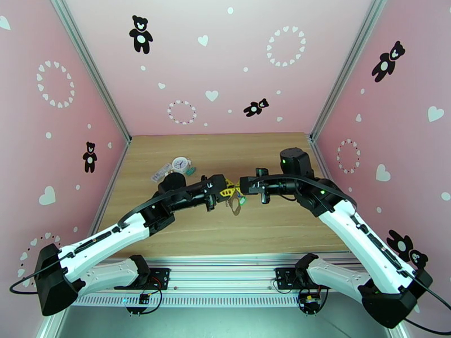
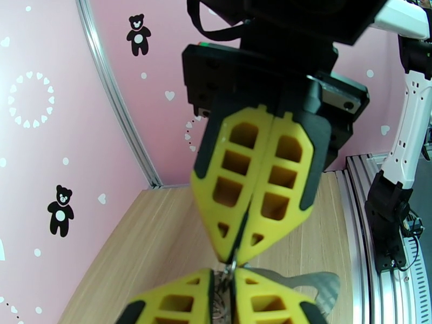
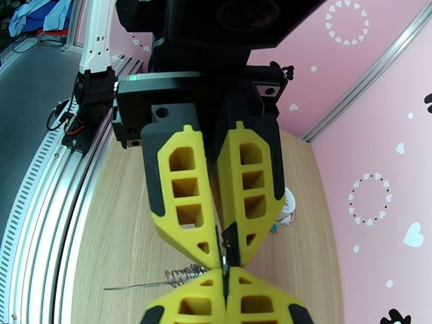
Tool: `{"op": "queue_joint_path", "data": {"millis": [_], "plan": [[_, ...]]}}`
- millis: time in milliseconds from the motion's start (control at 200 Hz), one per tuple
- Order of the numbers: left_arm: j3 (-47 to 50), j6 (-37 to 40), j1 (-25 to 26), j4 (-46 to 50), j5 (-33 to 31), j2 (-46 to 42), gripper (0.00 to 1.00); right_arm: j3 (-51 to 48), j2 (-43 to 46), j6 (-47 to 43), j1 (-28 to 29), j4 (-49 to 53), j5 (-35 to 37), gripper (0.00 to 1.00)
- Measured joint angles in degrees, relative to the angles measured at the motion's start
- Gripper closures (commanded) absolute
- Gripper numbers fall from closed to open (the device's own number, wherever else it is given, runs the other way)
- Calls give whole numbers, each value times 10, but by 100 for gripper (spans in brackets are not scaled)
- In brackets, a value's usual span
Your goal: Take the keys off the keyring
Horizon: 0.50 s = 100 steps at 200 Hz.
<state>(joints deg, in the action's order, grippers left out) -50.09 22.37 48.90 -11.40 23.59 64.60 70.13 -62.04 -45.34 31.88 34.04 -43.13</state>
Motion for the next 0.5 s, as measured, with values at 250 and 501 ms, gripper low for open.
{"op": "queue_joint_path", "data": {"millis": [250, 501], "plan": [[1, -6, 0, -19, 0, 0, 84, 0, 3, 17, -6, -12, -15, 100], [2, -15, -1, -43, 4, 0, 87, 0, 8, 41, -14, -29, -32, 100]]}}
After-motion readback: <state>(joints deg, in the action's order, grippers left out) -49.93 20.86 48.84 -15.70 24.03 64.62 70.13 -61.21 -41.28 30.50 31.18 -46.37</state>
